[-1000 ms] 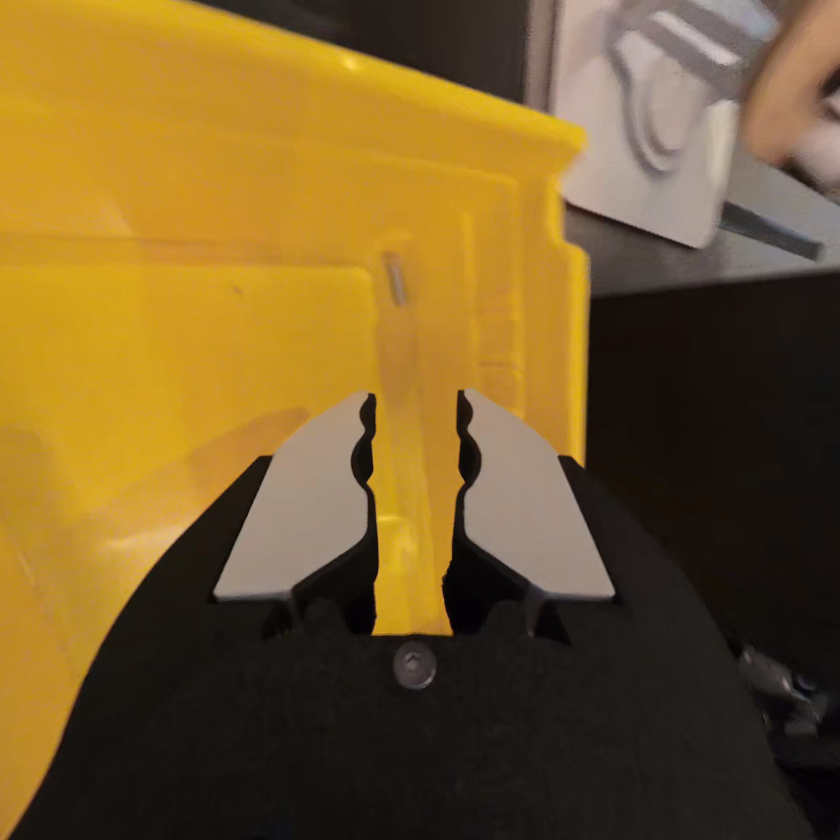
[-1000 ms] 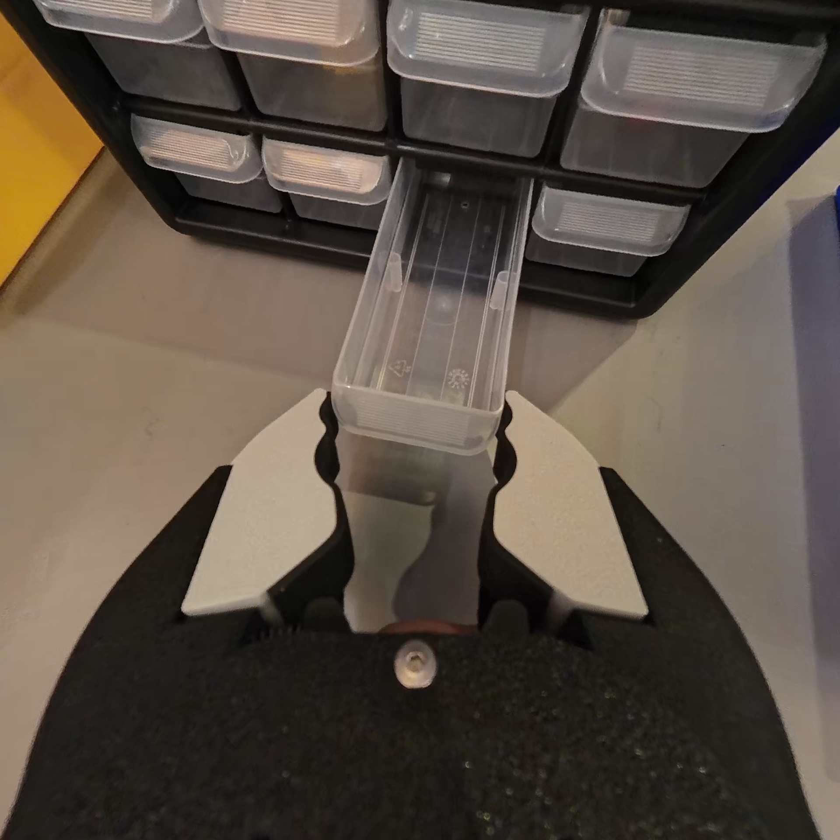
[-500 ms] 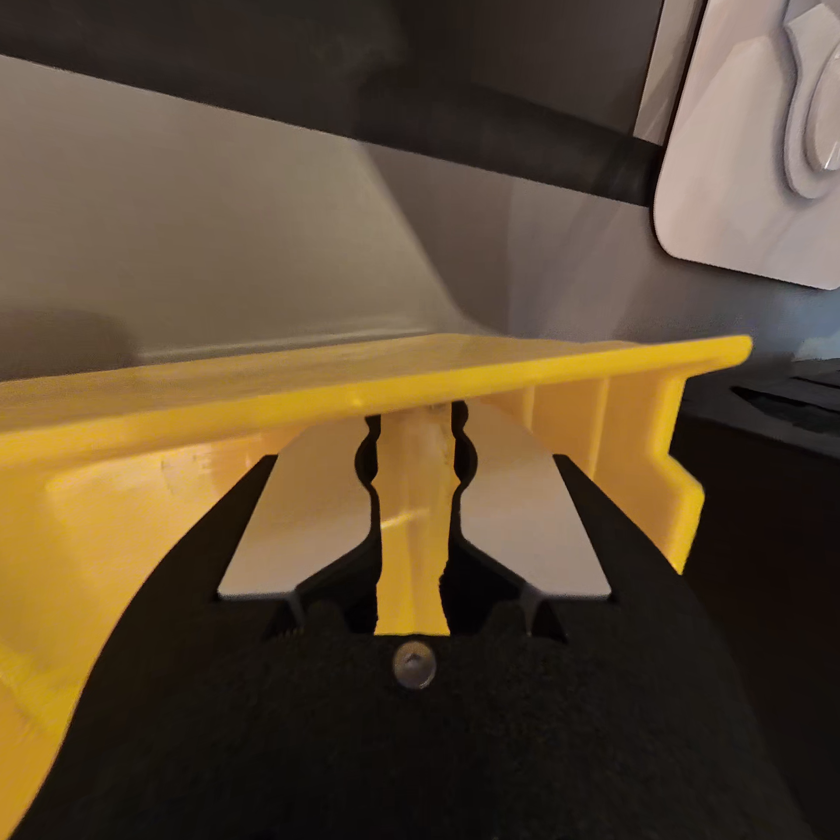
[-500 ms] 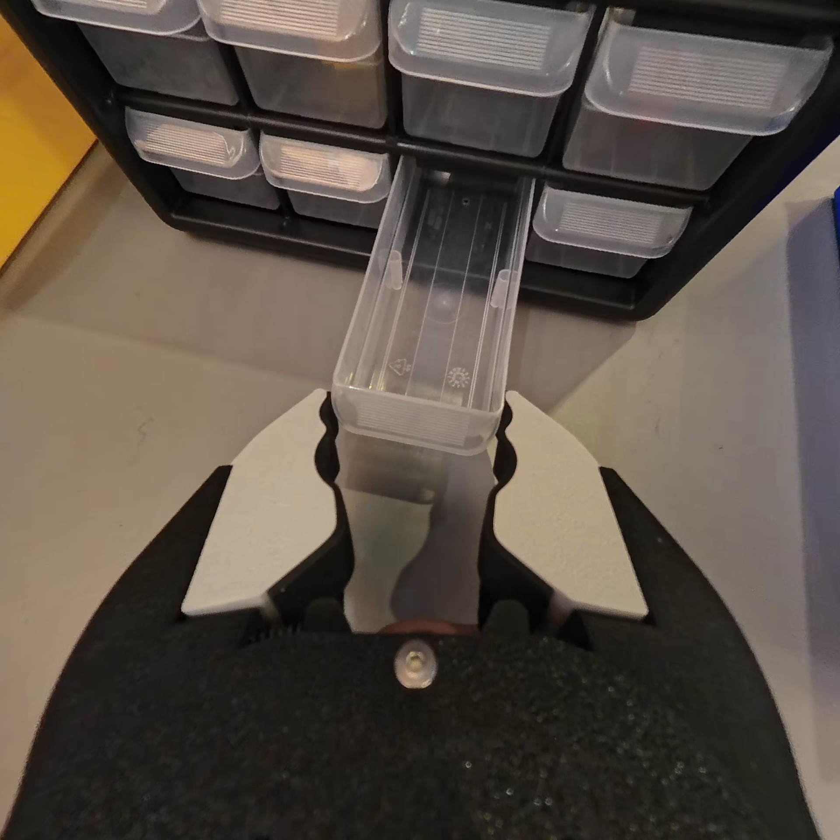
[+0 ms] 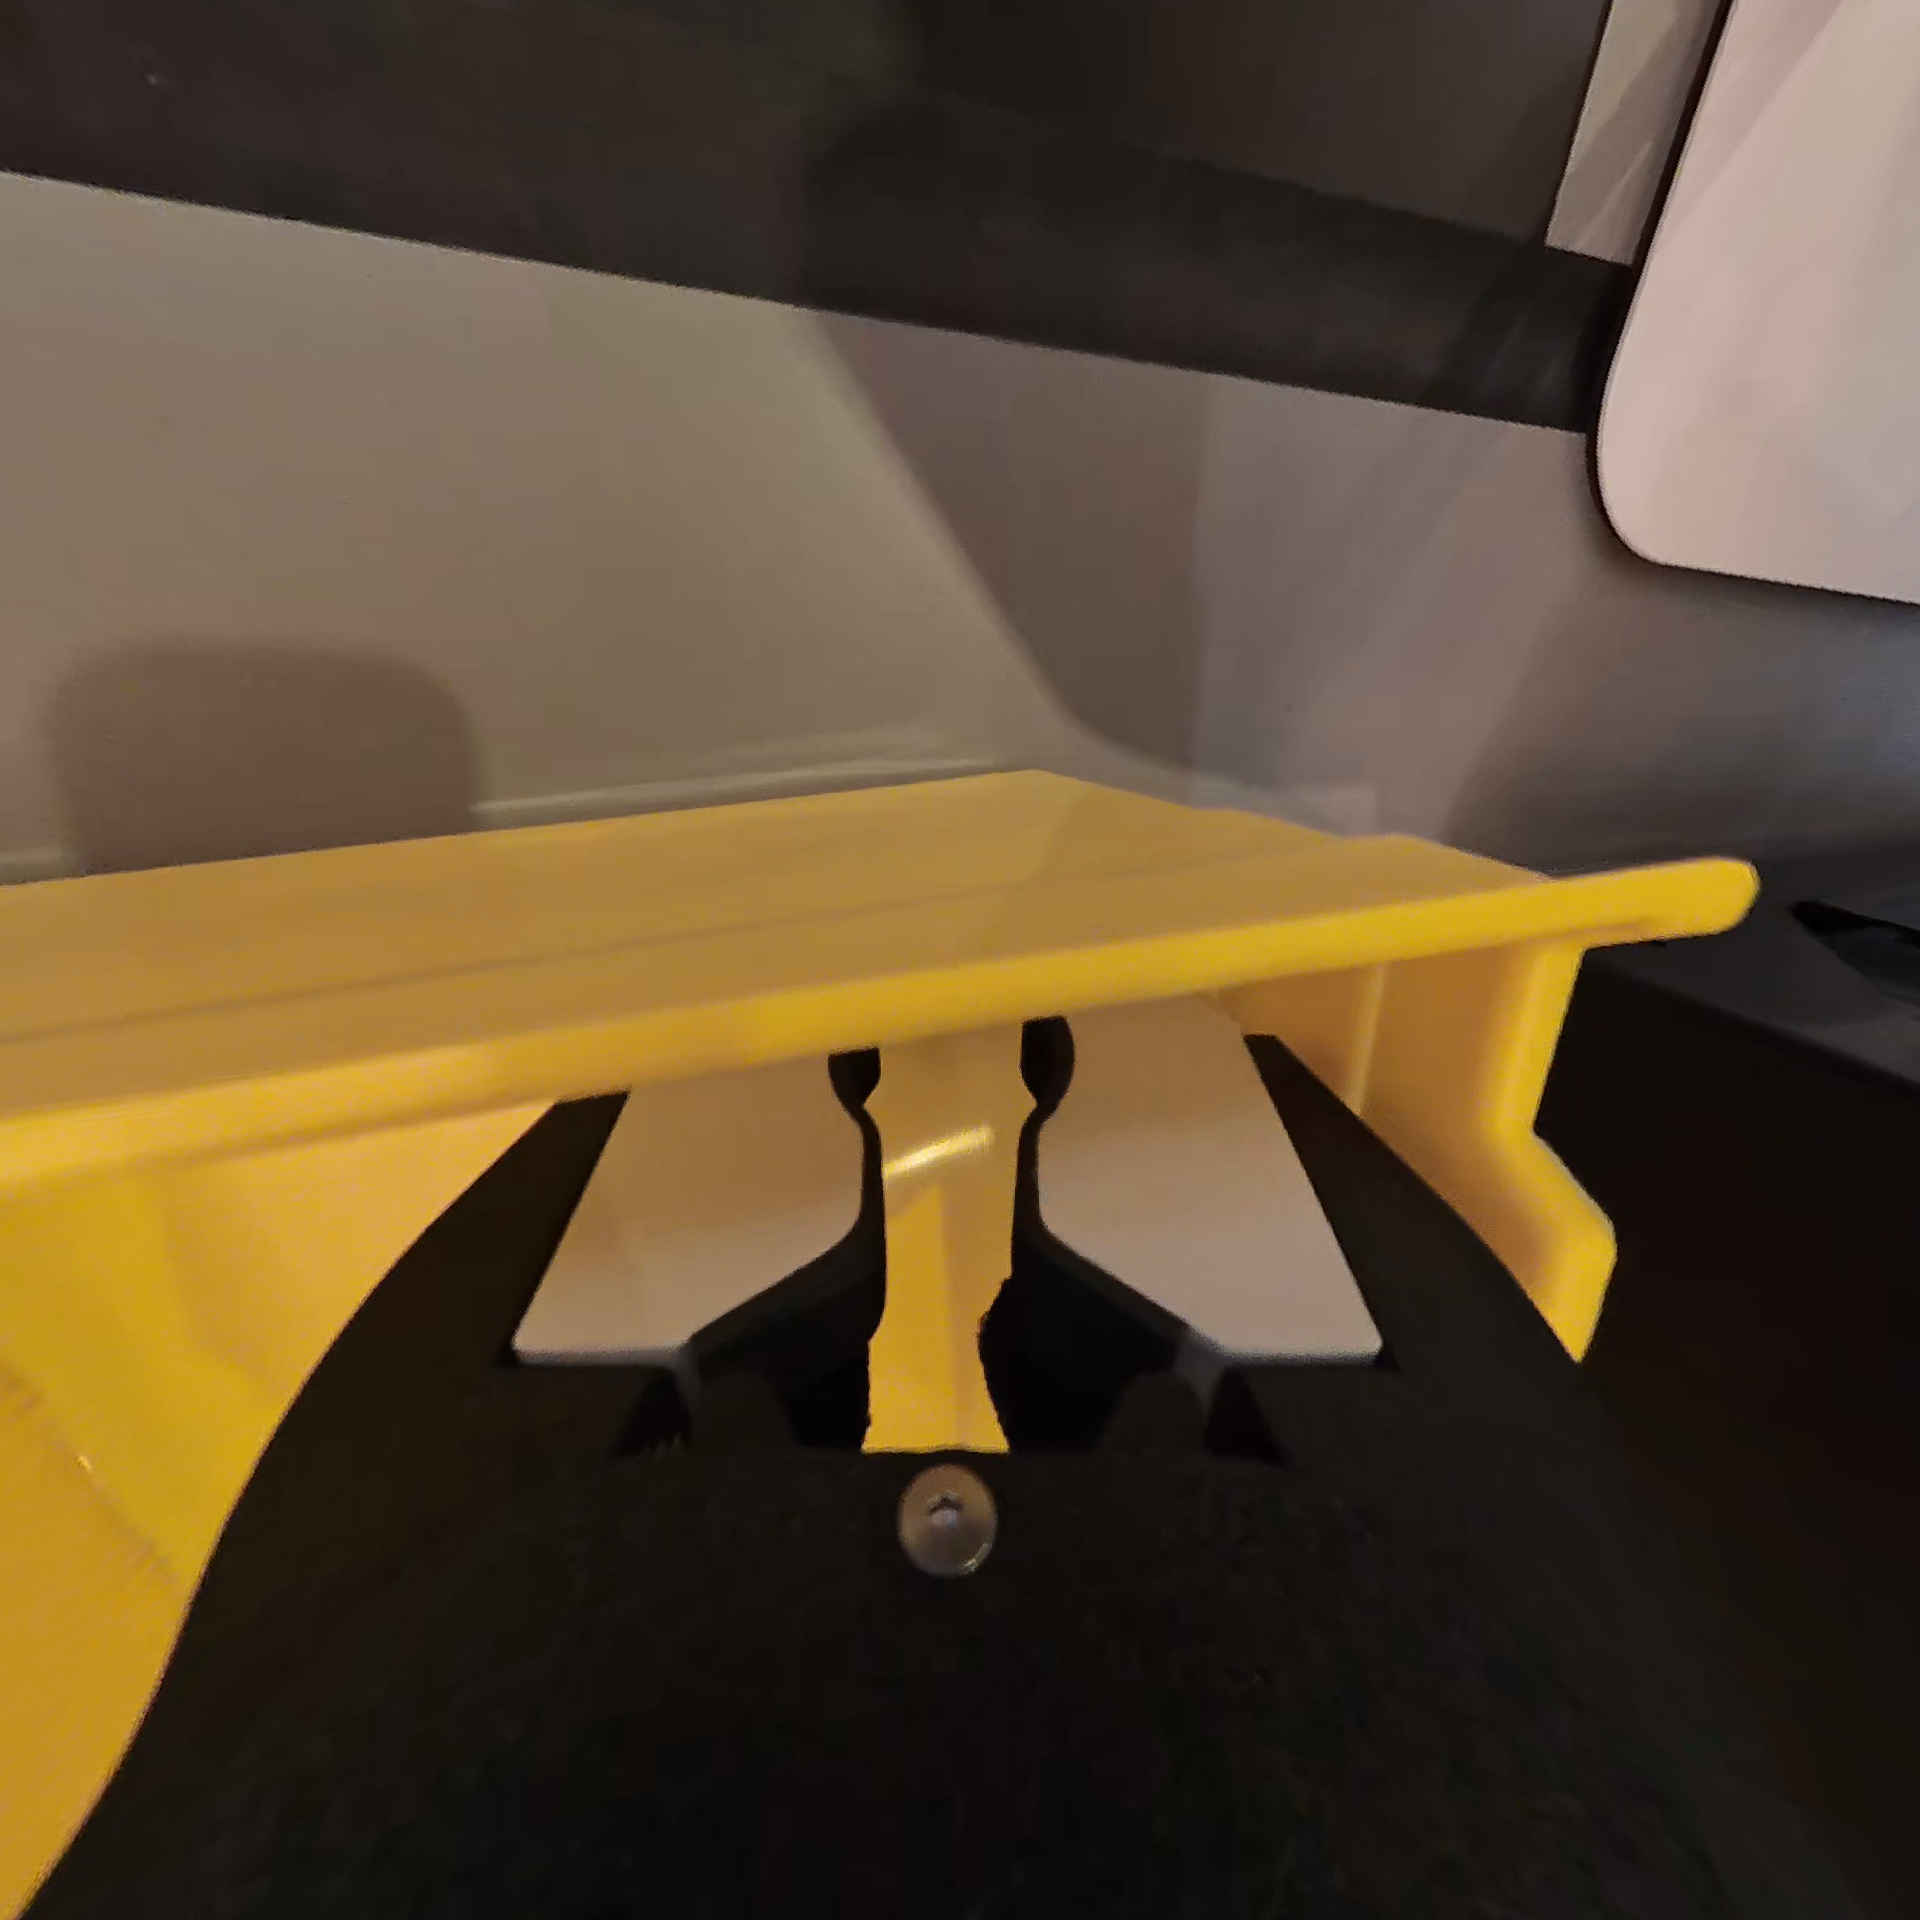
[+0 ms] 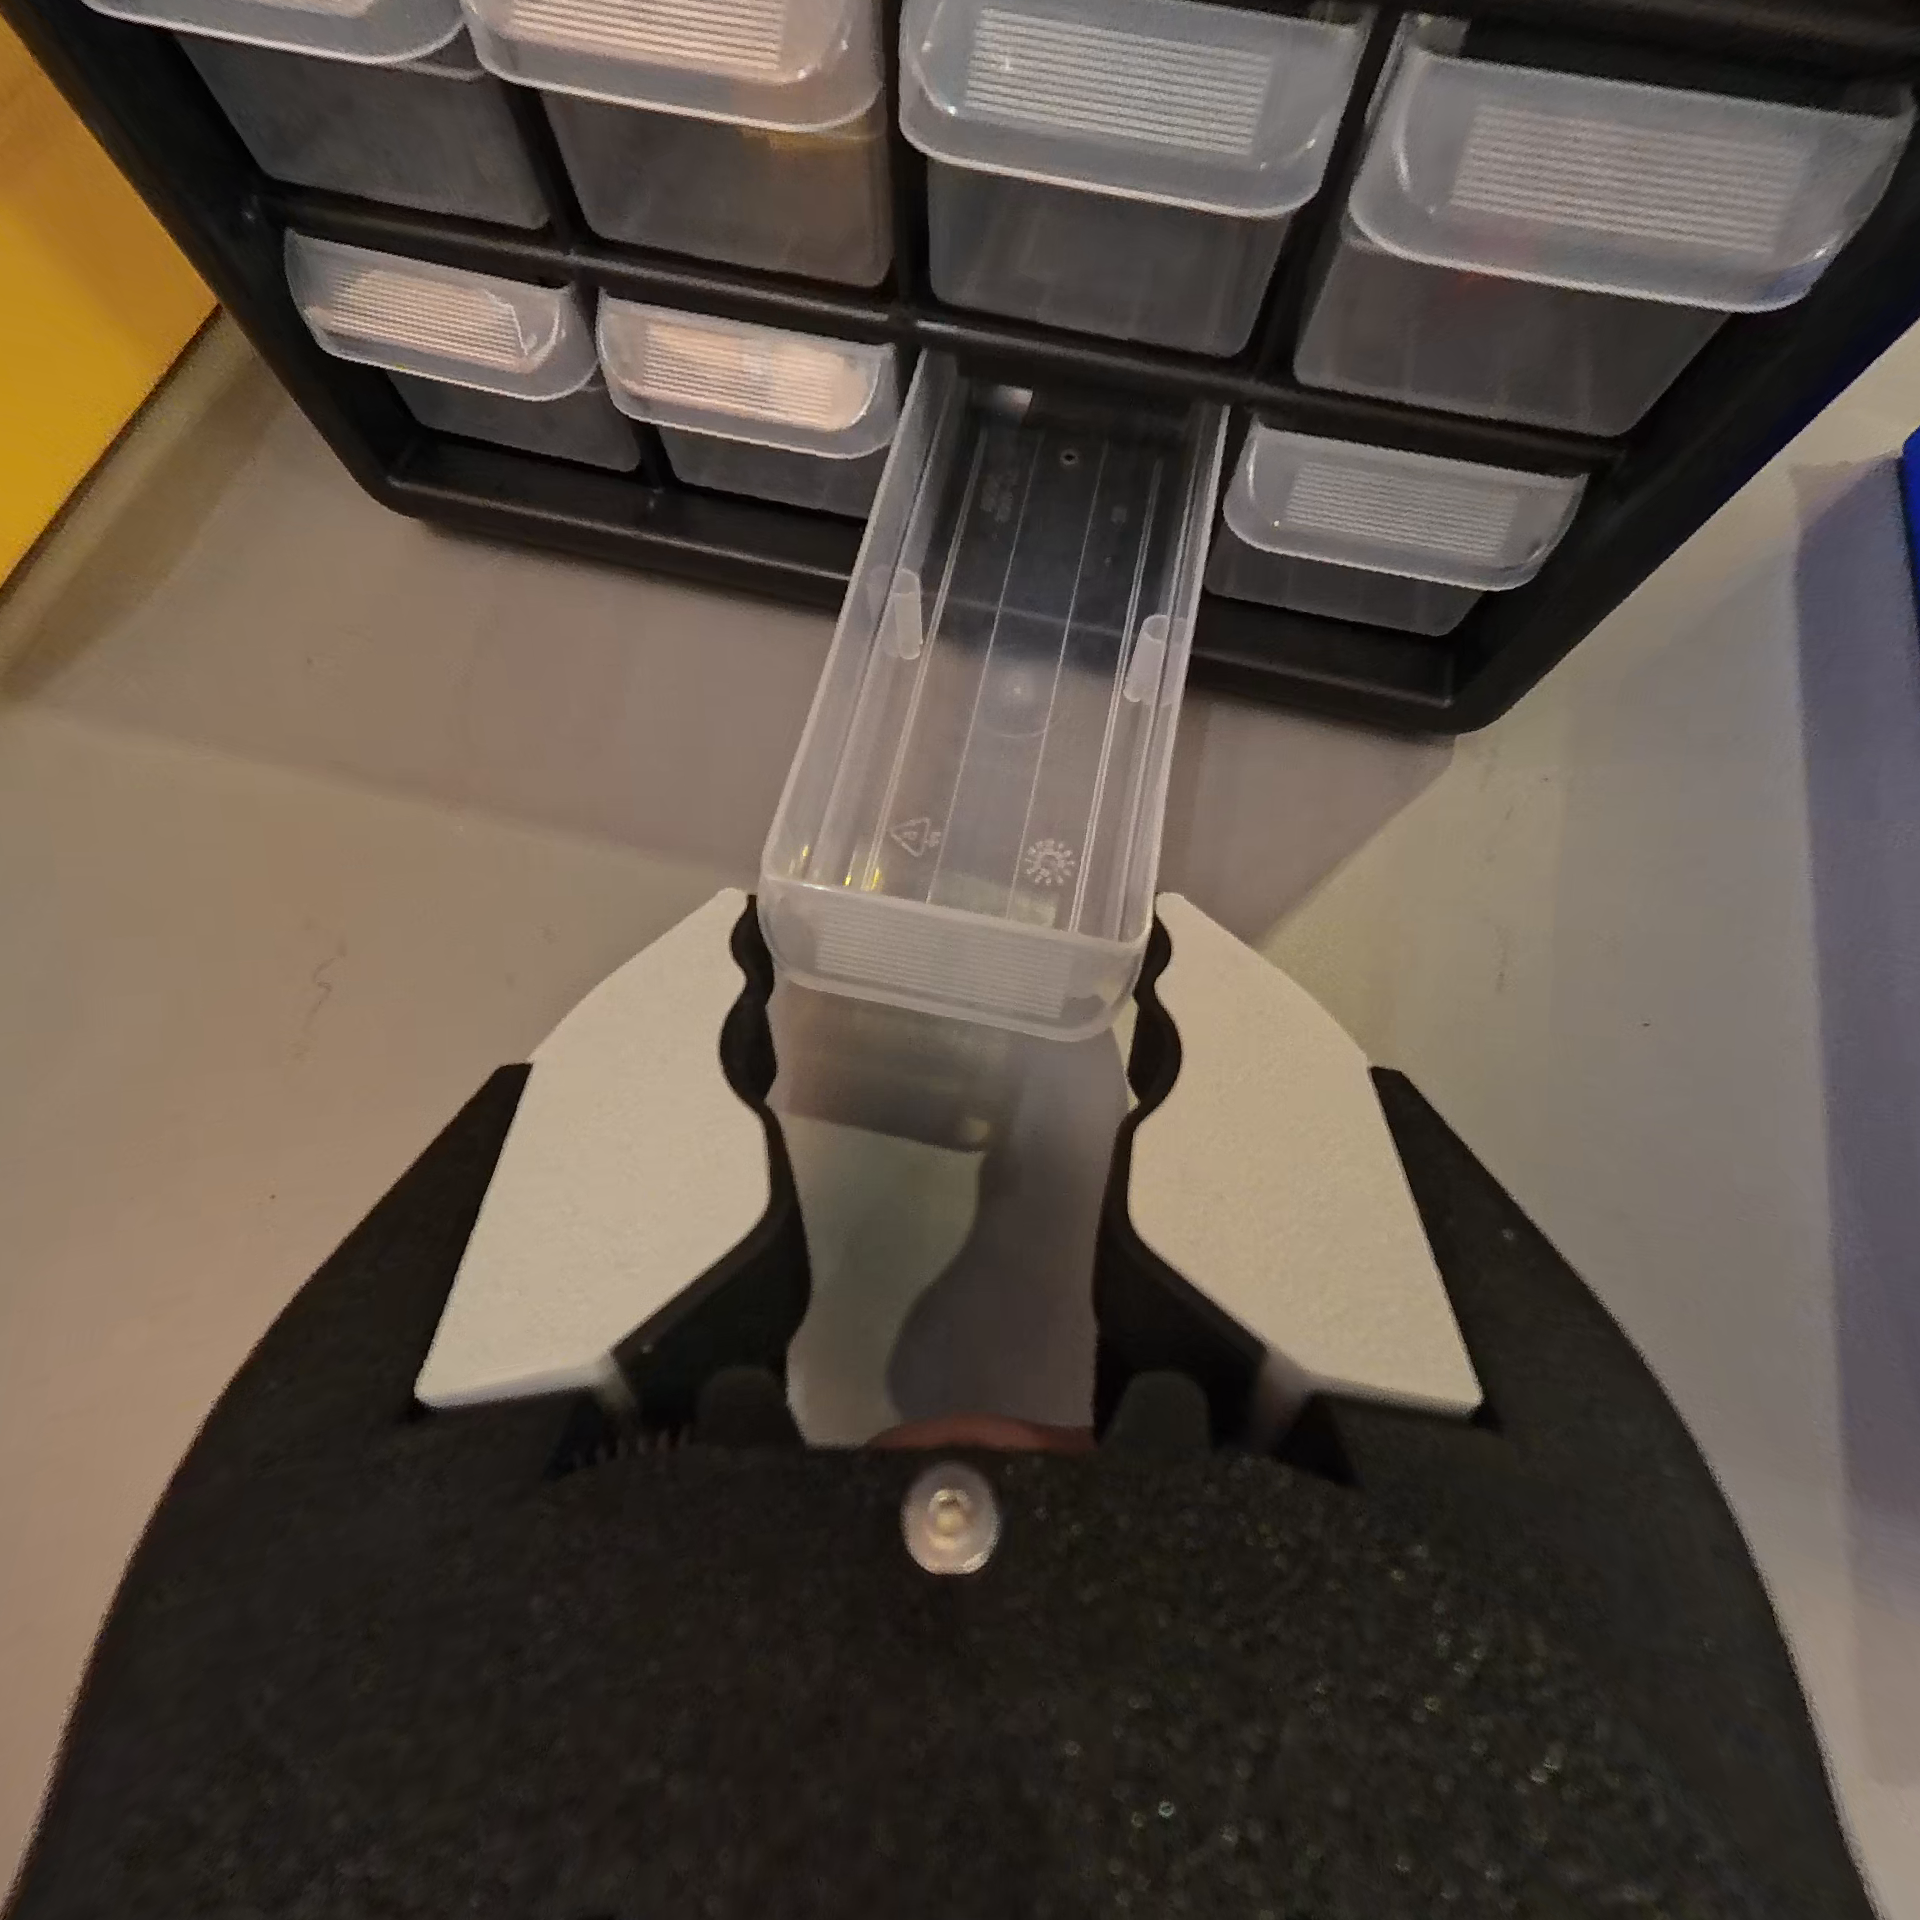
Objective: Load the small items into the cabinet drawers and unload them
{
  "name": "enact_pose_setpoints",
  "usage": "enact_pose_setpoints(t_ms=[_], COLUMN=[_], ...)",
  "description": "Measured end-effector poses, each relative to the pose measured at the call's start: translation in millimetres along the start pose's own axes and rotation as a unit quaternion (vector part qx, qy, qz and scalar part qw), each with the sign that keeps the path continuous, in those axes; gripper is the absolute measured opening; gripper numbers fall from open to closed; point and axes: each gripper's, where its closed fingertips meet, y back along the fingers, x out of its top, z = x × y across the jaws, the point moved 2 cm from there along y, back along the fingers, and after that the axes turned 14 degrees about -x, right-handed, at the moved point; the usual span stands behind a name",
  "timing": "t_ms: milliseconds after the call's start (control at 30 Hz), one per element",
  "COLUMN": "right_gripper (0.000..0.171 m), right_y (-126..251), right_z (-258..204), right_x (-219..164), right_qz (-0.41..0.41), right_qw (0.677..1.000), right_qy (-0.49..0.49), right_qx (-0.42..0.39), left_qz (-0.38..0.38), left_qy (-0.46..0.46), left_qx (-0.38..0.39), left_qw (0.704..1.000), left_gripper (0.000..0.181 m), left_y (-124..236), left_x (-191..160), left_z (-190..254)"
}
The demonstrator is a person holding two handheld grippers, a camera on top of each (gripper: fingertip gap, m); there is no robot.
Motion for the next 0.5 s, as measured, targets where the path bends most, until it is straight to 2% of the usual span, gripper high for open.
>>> enact_pose_setpoints(t_ms=[233,500], right_gripper=[0.067,0.066], right_y=[0,0], right_z=[-1,-1], right_x=[0,0], right_qz=[0.001,0.001], right_qw=[1.000,1.000], right_qy=[0.003,0.005], right_qx=[-0.001,-0.002], left_qz=[0.000,-0.027], left_qy=[-0.053,-0.090], left_qx=[0.043,0.040], left_qw=[0.998,0.995], left_gripper=[0.028,0.031], left_y=[-1,-5], left_x=[3,-4], left_z=[0,9])
